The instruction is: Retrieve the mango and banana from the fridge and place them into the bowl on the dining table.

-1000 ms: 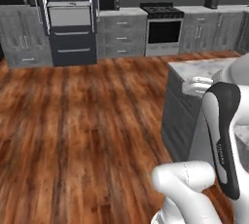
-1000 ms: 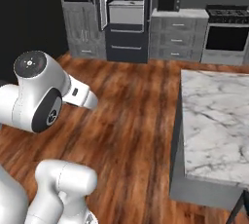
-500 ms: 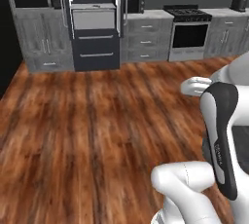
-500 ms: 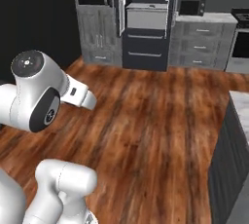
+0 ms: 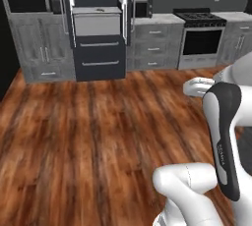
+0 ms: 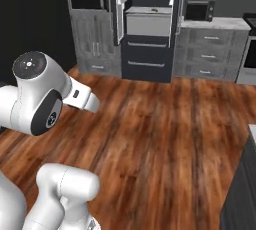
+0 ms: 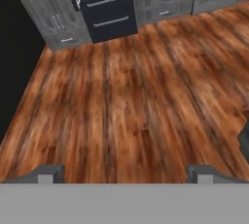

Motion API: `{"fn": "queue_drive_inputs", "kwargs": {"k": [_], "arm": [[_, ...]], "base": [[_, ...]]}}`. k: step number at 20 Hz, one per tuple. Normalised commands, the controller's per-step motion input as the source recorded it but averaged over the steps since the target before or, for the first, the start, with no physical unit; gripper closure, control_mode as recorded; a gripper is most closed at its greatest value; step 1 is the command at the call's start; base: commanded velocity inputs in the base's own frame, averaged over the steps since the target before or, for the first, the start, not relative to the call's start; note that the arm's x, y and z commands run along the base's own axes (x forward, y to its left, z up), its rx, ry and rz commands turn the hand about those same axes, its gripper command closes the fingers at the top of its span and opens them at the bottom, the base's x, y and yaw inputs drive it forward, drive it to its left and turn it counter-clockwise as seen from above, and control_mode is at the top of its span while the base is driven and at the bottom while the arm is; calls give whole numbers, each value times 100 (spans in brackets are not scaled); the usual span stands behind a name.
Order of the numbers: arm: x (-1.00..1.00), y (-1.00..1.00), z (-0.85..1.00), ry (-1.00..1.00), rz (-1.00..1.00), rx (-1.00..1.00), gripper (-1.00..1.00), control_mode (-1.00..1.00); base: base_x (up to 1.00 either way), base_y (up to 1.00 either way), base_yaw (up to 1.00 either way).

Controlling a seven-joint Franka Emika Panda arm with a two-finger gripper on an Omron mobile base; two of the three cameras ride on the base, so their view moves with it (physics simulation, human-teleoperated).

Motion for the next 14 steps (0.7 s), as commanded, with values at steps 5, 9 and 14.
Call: {"fn": "queue_drive_inputs", "kwargs": {"k": [5, 9, 14], "arm": [[0, 0, 0, 0, 0, 0, -100, 100], [0, 0, 0, 0, 0, 0, -100, 100], [0, 0, 0, 0, 0, 0, -100, 100]], "base": [[100, -1, 0], [100, 0, 0], [100, 0, 0]]}}
